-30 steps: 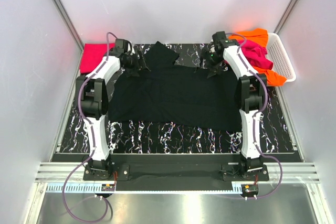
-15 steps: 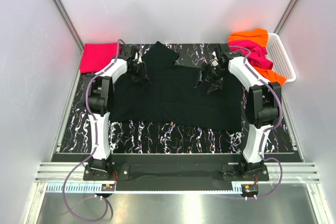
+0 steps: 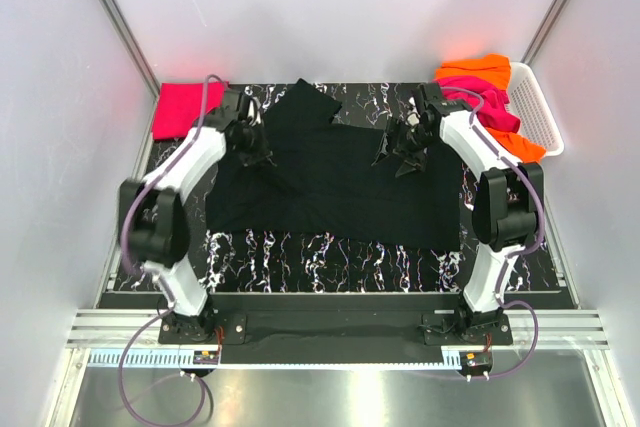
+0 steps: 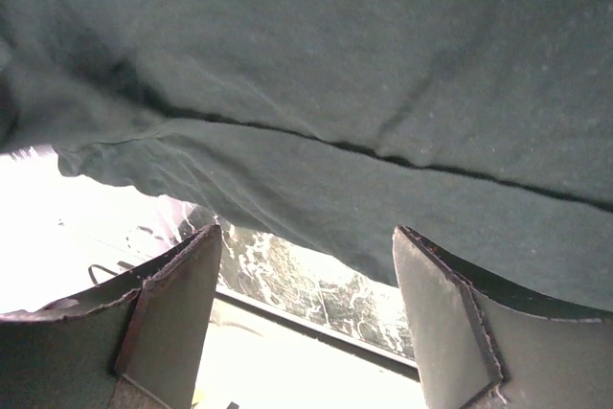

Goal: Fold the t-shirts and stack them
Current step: Flatten the tshirt out

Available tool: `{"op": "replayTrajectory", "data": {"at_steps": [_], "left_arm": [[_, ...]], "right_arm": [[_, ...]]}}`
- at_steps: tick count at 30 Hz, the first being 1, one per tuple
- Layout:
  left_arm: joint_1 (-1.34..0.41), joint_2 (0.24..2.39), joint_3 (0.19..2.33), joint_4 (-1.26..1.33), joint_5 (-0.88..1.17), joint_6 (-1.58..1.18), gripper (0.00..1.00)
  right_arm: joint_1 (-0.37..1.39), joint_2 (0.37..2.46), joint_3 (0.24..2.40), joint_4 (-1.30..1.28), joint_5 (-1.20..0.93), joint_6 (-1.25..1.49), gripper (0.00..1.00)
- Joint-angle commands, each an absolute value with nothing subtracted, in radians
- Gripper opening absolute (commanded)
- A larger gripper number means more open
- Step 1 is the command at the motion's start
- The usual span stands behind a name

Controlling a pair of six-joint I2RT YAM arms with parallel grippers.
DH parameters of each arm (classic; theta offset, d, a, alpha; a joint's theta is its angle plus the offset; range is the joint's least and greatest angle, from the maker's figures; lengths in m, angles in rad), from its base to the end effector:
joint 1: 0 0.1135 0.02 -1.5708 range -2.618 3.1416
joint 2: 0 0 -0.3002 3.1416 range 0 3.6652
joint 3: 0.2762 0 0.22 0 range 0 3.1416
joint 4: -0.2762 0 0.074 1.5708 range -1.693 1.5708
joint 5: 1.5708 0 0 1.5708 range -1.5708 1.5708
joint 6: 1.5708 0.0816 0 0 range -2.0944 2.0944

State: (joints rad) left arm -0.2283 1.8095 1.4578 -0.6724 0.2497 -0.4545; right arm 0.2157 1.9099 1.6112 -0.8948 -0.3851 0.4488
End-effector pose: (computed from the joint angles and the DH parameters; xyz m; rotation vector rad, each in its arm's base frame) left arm 0.3752 -0.1079 0.2578 -0.2067 2.6468 -0.5628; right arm 0.3792 0.1145 0.2526 0.2244 2.8221 0.6976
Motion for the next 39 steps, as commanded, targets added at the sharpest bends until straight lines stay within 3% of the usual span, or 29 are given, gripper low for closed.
{"op": "replayTrajectory", "data": {"at_steps": [1, 11, 23, 25, 27, 33, 37, 39], "left_arm": [[-0.258, 1.594, 1.326, -0.689, 0.210, -0.526, 0.00], [-0.313, 0.925, 0.791, -0.748, 0.261, -0.753, 0.03], [-0.321, 0.376, 0.597, -0.977, 0.390, -1.006, 0.07], [-0.321, 0.295, 0.581, -1.005, 0.408, -1.049, 0.11], [-0.322, 0.252, 0.555, -1.038, 0.422, -1.072, 0.18], [-0.322, 0.152, 0.607, -1.075, 0.434, -1.111, 0.19], [-0.322, 0.259, 0.747, -1.109, 0.381, -1.008, 0.20], [-0.321, 0.322, 0.836, -1.112, 0.362, -0.913, 0.28]], "right_arm": [[0.212, 1.844, 1.563, -0.879, -0.394, 0.472, 0.79], [0.210, 1.737, 1.405, -0.845, -0.373, 0.440, 0.80], [0.212, 1.637, 1.250, -0.804, -0.382, 0.454, 0.80], [0.210, 1.617, 1.227, -0.798, -0.376, 0.457, 0.80], [0.210, 1.603, 1.194, -0.789, -0.373, 0.459, 0.80], [0.207, 1.565, 1.134, -0.781, -0.350, 0.460, 0.81], [0.189, 1.574, 1.131, -0.775, -0.319, 0.462, 0.81], [0.177, 1.581, 1.150, -0.772, -0.299, 0.463, 0.81]]}}
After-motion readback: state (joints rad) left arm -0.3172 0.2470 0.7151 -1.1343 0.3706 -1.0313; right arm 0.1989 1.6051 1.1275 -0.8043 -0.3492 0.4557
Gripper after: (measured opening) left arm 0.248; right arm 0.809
